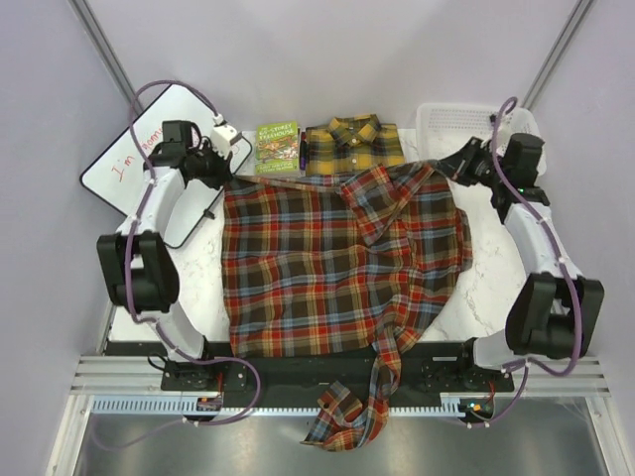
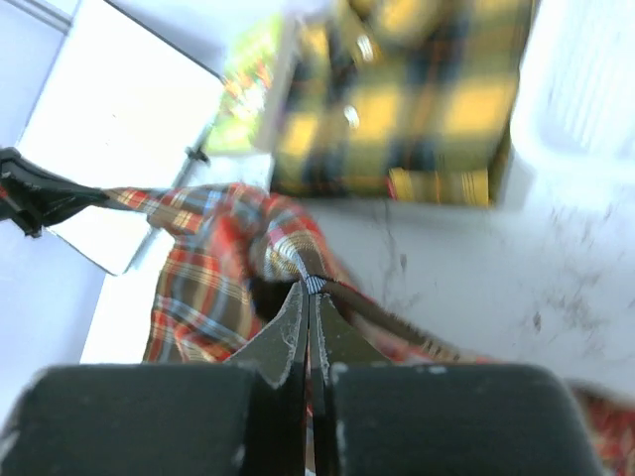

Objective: Fold and stack the long sleeve shirts
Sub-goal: Flatten the shirt out

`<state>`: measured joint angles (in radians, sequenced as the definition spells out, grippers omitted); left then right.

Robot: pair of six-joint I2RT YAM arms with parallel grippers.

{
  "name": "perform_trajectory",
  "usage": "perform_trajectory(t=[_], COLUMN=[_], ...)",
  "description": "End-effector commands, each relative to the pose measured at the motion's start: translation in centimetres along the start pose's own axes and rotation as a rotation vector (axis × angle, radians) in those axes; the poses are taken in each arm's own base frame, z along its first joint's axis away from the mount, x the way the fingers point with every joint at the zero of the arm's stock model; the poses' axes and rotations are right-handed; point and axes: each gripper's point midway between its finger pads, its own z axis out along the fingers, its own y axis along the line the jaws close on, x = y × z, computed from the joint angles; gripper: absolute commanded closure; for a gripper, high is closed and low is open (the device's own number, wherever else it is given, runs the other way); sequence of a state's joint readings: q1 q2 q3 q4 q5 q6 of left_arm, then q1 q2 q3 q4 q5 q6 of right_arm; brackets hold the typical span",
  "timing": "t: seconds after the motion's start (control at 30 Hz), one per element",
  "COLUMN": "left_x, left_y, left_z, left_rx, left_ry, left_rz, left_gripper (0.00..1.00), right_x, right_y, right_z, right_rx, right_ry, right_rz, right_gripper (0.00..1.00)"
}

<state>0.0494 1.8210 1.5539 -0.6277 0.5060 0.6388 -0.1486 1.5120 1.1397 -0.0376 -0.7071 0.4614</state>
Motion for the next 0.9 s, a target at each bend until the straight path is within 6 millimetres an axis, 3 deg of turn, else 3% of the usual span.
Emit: perform_trajectory(t=[0.0, 0.03, 0.1, 0.13, 0.17, 0.23, 0.33, 0.37, 0.43, 0.47, 0.53, 0.57, 0.73, 0.77, 0.8, 0.87], left_x=[-9.9, -11.4, -12.1, -11.9, -11.3, -11.3, -12.8, -13.8, -15.3, -16.3, -17.2, -18.1, -19.2, -19.3, -19.2, -18.9], left_y=[0.8, 0.3, -2.1, -2.6, -2.8, -2.7, -3.1, -3.4, -4.5, -4.9, -5.4, -6.3, -9.9, -10.4, -11.8, -13.3], left_z=[-10.9, -12.9, -15.4, -15.8, -15.9, -17.4, -20.1, -21.5, -24.0, -25.7, -27.9, -30.4, -37.1, -38.5, -40.7, -42.5], left_rx=[-0.231, -0.245, -0.227, -0.226, -0.238, -0.297, -0.348, -0.358, -0.375, -0.397, -0.434, -0.473, -0.569, -0.600, -0.633, -0.659], left_ry=[-0.367, -0.439, -0.498, -0.498, -0.489, -0.491, -0.537, -0.568, -0.620, -0.649, -0.688, -0.729, -0.839, -0.858, -0.894, -0.921], left_rz=[0.068, 0.075, 0.112, 0.113, 0.112, 0.143, 0.161, 0.172, 0.197, 0.216, 0.227, 0.251, 0.326, 0.330, 0.351, 0.372], left_gripper=[0.98, 0.98, 0.98, 0.98, 0.98, 0.98, 0.98, 0.98, 0.98, 0.98, 0.98, 0.98, 0.98, 0.98, 0.98, 0.98], right_x=[-8.2, -9.2, -10.0, -9.9, -9.3, -10.0, -12.6, -14.1, -15.7, -16.6, -17.4, -17.8, -17.6, -16.9, -16.9, -15.6], right_y=[5.2, 6.2, 7.9, 8.2, 8.2, 9.5, 11.9, 13.9, 15.4, 17.6, 19.4, 20.9, 25.2, 27.0, 27.4, 29.6], right_z=[-5.8, -7.0, -9.8, -10.5, -10.9, -12.7, -15.6, -17.2, -19.2, -21.0, -23.0, -24.8, -30.9, -33.1, -34.7, -38.0], right_rx=[-0.034, -0.044, -0.031, -0.025, -0.006, 0.008, 0.021, 0.018, 0.046, 0.044, 0.069, 0.090, 0.187, 0.201, 0.243, 0.282], right_ry=[-0.212, -0.236, -0.278, -0.289, -0.283, -0.328, -0.413, -0.466, -0.531, -0.581, -0.642, -0.696, -0.871, -0.930, -0.986, -1.077], right_rz=[-0.196, -0.218, -0.269, -0.323, -0.334, -0.385, -0.439, -0.484, -0.527, -0.574, -0.628, -0.653, -0.768, -0.795, -0.796, -0.856], right_gripper=[1.00, 1.00, 1.00, 1.00, 1.00, 1.00, 1.00, 1.00, 1.00, 1.00, 1.00, 1.00, 1.00, 1.00, 1.00, 1.00])
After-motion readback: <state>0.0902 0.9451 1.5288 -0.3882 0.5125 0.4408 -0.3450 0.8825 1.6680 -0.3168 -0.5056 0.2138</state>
